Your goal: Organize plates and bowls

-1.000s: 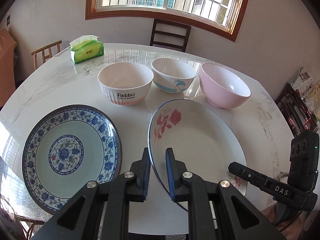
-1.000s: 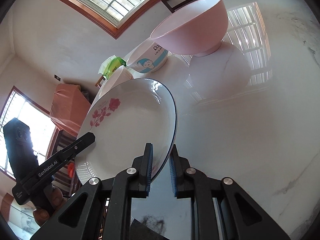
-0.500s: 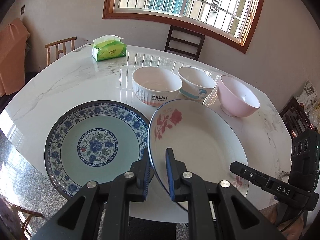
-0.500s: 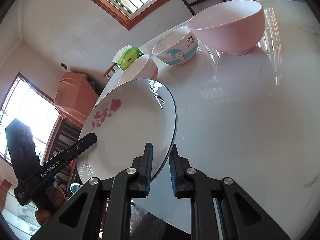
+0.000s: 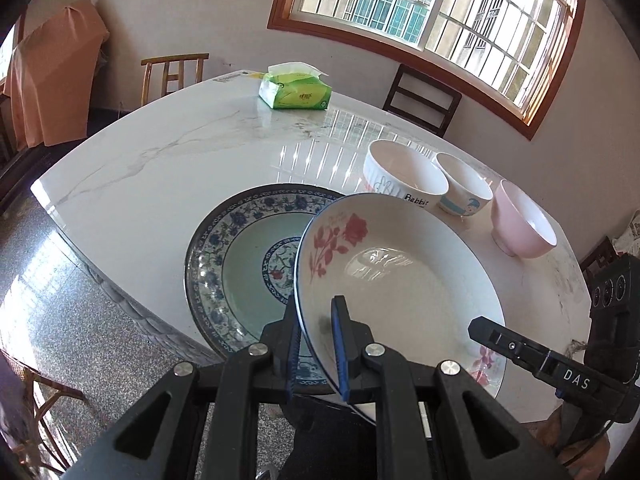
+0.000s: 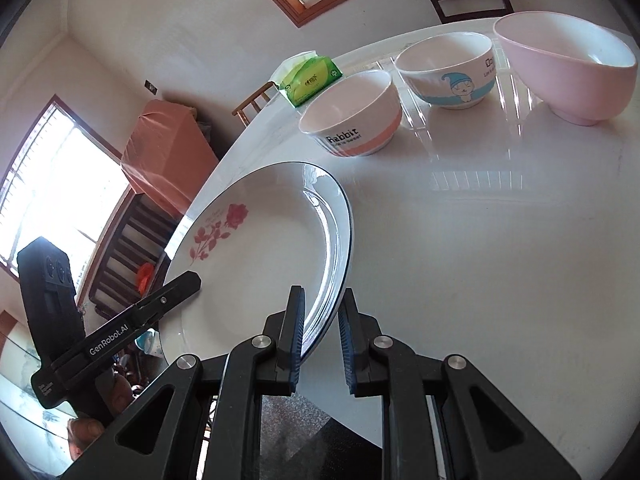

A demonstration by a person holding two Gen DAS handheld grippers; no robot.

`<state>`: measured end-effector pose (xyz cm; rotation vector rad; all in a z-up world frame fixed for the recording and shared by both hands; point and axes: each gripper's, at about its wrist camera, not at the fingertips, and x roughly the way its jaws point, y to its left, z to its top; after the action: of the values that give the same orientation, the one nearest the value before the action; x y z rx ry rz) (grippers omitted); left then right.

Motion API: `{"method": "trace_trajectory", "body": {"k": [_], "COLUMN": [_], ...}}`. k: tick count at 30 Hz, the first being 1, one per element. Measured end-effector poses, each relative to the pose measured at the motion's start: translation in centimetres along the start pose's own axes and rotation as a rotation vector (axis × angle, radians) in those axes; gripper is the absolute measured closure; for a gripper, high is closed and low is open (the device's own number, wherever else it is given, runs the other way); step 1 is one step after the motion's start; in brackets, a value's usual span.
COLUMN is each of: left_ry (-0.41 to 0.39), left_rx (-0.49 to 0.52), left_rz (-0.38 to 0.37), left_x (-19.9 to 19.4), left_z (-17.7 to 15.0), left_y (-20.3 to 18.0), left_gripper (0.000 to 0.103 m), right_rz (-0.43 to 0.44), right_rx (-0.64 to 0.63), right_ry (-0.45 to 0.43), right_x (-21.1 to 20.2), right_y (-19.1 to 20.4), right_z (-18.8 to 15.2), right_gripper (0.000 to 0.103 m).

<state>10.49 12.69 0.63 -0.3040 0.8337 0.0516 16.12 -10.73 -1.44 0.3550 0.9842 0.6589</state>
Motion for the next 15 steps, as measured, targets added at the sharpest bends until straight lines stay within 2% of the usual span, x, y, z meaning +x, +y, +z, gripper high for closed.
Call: {"method": "trace_trajectory", "body": {"k": [15], "left_ry": [0.004], "left_rx": [-0.099], "left_rz": [0.045], "left_x": [1.7], "left_z": [1.6], "left_y": [5.2], "left_gripper": [0.088], "right_rz": [-0.025], "right_rx": [-0.096], "right_ry": [0.056], "right_x": [5.1], "right_y": [3.6], "right_z": [1.1], "right_gripper": [0.086]}}
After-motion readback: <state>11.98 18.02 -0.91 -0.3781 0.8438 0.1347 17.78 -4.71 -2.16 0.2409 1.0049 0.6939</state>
